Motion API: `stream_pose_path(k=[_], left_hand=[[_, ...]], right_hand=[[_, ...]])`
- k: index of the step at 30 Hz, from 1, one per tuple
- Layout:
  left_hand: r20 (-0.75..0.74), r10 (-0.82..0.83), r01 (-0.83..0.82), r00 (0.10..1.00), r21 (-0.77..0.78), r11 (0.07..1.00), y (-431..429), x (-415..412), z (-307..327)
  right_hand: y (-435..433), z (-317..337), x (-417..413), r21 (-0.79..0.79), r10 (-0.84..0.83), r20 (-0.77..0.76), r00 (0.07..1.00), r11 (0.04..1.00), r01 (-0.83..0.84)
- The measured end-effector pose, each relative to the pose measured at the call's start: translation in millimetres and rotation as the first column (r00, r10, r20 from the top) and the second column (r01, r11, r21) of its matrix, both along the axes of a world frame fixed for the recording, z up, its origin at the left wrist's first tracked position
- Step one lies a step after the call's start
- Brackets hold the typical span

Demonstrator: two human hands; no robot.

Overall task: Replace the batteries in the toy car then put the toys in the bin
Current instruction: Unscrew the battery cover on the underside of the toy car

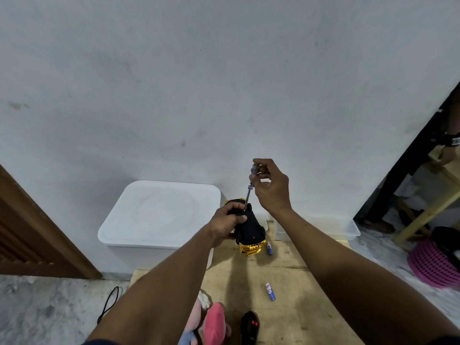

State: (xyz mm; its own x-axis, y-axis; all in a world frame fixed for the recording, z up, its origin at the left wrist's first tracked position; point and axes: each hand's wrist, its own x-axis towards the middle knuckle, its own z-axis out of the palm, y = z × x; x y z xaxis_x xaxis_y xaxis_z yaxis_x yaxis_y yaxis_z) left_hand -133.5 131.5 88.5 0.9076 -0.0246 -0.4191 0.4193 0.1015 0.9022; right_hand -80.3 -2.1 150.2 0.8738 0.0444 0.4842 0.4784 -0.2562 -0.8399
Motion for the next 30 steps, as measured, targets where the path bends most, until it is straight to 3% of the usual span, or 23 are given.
stream_pose_path(k=[21,25,27,30], left_hand=[[0.001,0.002,-0.002,1.000,0.011,1.000,0,-2,2],[0.008,-0.003,0.003,1.000,0.013,1.000,-2,-4,2],[0.003,-0.002,0.002,1.000,0.026,1.000,-4,-6,-2],[-0.016,0.018,-0.018,1.000,0.035,0.999,-6,-11,-13]], right_hand=[[-3,-3,1,-0.023,0.055,-0.061,0.997,0.998,-0.057],[-7,-5,-1,-0.107,0.123,-0.110,0.986,0.985,-0.135],[-11,-8,-3,-0.062,0.120,-0.145,0.982,0.990,-0.130],[-29,-15,-5,0.081,-0.024,-0.201,0.979,0.996,0.041]])
